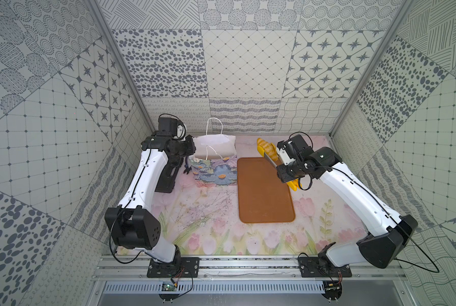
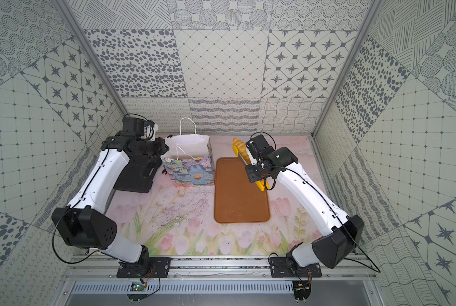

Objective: Pack bread into a paper bag
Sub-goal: Place the fake bread in the paper bag.

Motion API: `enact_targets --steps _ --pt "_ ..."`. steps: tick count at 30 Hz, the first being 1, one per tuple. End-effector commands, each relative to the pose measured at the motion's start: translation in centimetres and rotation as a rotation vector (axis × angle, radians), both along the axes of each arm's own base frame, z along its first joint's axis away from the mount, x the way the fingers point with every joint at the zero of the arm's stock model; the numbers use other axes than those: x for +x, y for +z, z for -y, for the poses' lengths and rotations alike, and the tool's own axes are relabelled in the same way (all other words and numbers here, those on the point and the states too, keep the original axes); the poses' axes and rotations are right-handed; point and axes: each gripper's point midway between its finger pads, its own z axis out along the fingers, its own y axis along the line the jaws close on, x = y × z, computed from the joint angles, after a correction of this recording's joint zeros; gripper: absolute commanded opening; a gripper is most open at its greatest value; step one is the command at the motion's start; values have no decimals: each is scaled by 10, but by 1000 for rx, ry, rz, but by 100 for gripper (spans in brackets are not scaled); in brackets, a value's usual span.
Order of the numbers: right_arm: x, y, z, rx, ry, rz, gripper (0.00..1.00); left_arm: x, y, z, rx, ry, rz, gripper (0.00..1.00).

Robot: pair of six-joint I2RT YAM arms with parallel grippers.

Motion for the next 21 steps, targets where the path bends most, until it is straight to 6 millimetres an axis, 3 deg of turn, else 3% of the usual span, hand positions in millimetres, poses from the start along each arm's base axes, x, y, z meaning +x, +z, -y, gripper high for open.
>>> enact_targets --steps 1,9,21 --pt "6 49 -3 67 -7 148 54 -1 9 -3 27 0 26 17" --pt "3 82 -14 102 30 225 54 -3 5 -4 30 0 19 10" --pt "-4 116 -43 135 110 300 54 -3 6 -4 29 -1 23 11"
